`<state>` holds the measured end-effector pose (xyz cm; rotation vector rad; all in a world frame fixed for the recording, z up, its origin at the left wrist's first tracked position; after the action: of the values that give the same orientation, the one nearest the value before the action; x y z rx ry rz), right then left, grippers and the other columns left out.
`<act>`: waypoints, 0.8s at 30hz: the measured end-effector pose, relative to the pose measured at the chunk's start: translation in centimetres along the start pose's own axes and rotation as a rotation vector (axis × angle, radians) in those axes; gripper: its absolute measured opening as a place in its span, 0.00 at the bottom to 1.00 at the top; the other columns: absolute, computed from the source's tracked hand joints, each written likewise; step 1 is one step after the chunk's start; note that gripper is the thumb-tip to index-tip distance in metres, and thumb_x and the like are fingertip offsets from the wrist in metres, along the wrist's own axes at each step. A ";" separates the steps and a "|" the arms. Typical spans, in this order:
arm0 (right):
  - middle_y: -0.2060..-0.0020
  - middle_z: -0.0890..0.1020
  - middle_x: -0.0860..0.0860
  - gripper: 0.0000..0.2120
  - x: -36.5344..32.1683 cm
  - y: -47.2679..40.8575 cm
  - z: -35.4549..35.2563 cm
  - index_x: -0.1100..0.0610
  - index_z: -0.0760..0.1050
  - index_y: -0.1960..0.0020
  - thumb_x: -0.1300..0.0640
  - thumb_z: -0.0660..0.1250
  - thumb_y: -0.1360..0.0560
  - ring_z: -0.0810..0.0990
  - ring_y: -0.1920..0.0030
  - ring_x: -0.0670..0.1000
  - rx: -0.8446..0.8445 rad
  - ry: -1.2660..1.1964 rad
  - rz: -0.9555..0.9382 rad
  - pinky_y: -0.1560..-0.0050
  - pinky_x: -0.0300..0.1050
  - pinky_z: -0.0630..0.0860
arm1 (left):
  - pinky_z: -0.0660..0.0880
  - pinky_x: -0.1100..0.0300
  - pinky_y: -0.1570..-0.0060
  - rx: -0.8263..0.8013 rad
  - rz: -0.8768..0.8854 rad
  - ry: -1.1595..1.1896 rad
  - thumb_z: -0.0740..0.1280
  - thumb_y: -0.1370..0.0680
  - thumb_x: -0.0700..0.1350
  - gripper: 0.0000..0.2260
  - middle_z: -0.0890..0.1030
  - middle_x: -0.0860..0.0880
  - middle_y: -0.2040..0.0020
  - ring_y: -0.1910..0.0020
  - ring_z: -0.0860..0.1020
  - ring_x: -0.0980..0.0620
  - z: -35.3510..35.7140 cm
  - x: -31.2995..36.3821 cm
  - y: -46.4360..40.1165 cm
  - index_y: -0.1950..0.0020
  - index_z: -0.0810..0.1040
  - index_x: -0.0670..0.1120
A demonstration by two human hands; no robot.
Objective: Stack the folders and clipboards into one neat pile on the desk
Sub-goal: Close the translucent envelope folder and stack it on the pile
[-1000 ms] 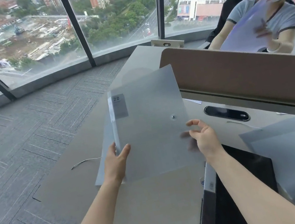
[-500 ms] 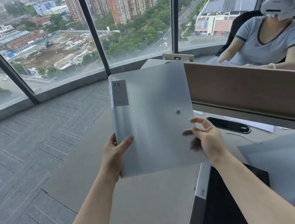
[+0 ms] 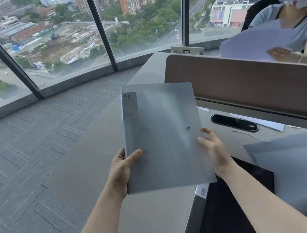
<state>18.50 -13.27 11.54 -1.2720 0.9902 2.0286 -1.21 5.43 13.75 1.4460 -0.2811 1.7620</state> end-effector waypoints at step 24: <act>0.54 0.86 0.58 0.06 14.3 -4.7 4.3 0.60 0.80 0.51 0.63 0.65 0.24 0.83 0.57 0.55 0.023 0.554 0.352 0.51 0.51 0.79 | 0.81 0.52 0.61 0.194 -0.304 -0.176 0.73 0.26 0.38 0.11 0.86 0.41 0.52 0.60 0.84 0.43 -13.8 -9.4 -5.5 0.45 0.80 0.41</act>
<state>14.05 -6.13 -1.67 -1.8032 1.5763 1.9316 -7.18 13.44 -0.76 1.6879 0.0217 1.4494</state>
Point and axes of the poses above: each hand's wrist, its own y-axis away from the middle knuckle, its own z-axis out of the palm, x = y × z, the point moved 7 cm from there along -y, towards the middle knuckle
